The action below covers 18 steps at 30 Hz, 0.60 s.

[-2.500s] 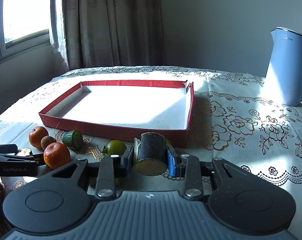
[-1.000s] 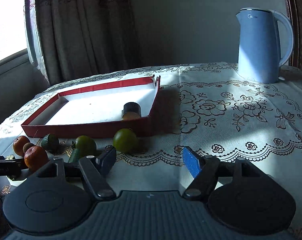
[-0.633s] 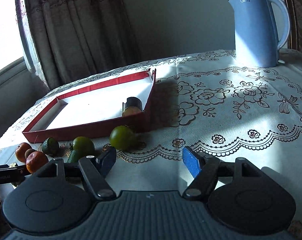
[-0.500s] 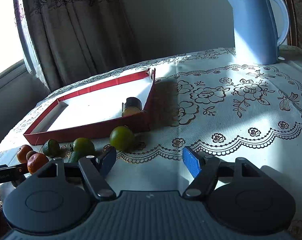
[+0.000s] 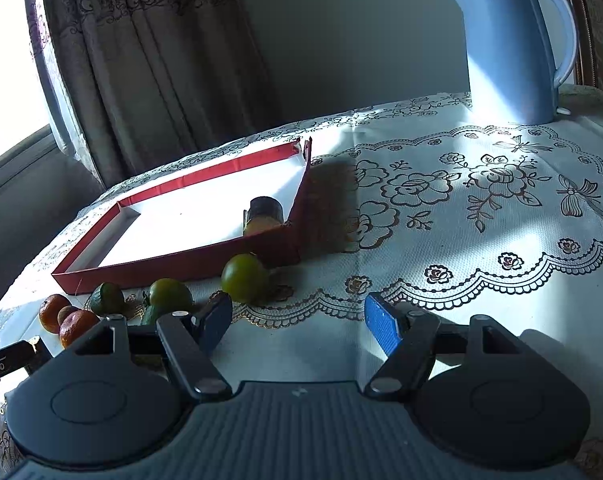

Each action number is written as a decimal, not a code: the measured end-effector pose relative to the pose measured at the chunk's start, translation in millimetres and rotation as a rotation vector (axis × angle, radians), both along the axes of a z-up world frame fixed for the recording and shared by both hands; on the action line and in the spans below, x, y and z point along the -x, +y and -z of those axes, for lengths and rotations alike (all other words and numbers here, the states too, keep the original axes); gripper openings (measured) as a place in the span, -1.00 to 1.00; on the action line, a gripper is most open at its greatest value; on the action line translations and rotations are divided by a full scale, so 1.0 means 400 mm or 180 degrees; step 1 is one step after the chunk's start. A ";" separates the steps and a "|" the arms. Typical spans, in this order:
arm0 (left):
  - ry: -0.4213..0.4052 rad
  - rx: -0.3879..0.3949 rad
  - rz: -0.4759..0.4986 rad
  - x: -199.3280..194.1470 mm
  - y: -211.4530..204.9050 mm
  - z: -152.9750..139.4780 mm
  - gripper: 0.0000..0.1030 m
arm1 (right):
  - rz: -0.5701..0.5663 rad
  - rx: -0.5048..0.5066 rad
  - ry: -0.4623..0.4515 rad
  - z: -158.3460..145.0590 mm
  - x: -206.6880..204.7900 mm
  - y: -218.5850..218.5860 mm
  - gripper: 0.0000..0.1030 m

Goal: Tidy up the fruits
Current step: 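Close the left gripper on the pale-topped cut cylinder piece, then carry the pale-topped piece with the left gripper into the box and release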

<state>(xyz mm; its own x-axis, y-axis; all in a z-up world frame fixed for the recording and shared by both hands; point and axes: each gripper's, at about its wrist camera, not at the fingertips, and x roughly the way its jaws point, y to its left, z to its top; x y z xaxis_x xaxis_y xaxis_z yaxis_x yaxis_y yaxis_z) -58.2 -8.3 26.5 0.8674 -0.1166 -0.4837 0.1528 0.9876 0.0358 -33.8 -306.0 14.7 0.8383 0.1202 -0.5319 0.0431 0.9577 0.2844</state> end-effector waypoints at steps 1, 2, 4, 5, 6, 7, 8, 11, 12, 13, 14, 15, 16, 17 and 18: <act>0.0016 -0.0021 0.0007 -0.001 -0.005 0.001 1.00 | 0.0000 0.0002 0.0000 0.000 0.000 0.000 0.41; 0.0042 -0.0042 0.0017 -0.002 -0.011 0.004 0.99 | 0.0000 0.0001 0.0000 0.000 0.000 -0.001 0.41; 0.0086 -0.0052 0.0033 -0.005 -0.015 0.009 0.88 | 0.0000 -0.0003 -0.0001 0.000 0.001 0.000 0.41; 0.0125 -0.0048 0.0053 -0.008 -0.016 0.014 0.75 | 0.0000 -0.0004 -0.0001 0.000 0.001 -0.001 0.41; 0.0154 -0.0043 0.0061 -0.011 -0.016 0.017 0.72 | -0.0001 -0.0001 -0.0001 0.000 0.001 -0.001 0.41; 0.0189 -0.0034 0.0065 -0.015 -0.016 0.021 0.70 | -0.0001 -0.0002 0.0000 0.000 0.001 -0.001 0.41; 0.0216 -0.0030 0.0061 -0.016 -0.015 0.026 0.70 | 0.0000 -0.0003 0.0000 0.000 0.001 -0.001 0.41; 0.0273 -0.0008 0.0058 -0.023 -0.011 0.036 0.46 | 0.0000 -0.0003 -0.0001 0.000 0.001 -0.001 0.41; 0.0297 0.0012 0.0065 -0.026 -0.009 0.038 0.40 | 0.0000 -0.0003 -0.0001 0.000 0.001 -0.001 0.41; 0.0328 0.0035 0.0076 -0.030 -0.007 0.040 0.31 | 0.0000 -0.0003 0.0000 0.000 0.001 -0.001 0.41; 0.0346 0.0050 0.0075 -0.032 -0.005 0.042 0.20 | 0.0000 -0.0003 0.0001 0.000 0.001 -0.001 0.41; 0.0360 0.0059 0.0073 -0.034 -0.004 0.044 0.13 | 0.0000 -0.0003 0.0000 0.000 0.001 -0.001 0.41; 0.0382 0.0074 0.0076 -0.036 -0.003 0.046 -0.04 | 0.0000 -0.0002 -0.0001 0.000 0.001 -0.002 0.41; 0.0392 0.0100 0.0083 -0.037 -0.001 0.046 -0.20 | 0.0000 -0.0003 0.0000 0.000 0.001 -0.002 0.41; 0.0399 0.0113 0.0083 -0.037 0.000 0.045 -0.28 | -0.0001 -0.0002 0.0000 0.000 0.001 -0.002 0.41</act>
<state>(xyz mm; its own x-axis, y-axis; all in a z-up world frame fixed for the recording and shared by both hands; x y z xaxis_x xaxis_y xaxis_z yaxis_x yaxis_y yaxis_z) -43.2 -8.3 8.3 0.7970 -0.1573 -0.5832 0.1795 0.9836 -0.0200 -34.0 -306.6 14.8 0.8382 0.1208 -0.5318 0.0429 0.9575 0.2851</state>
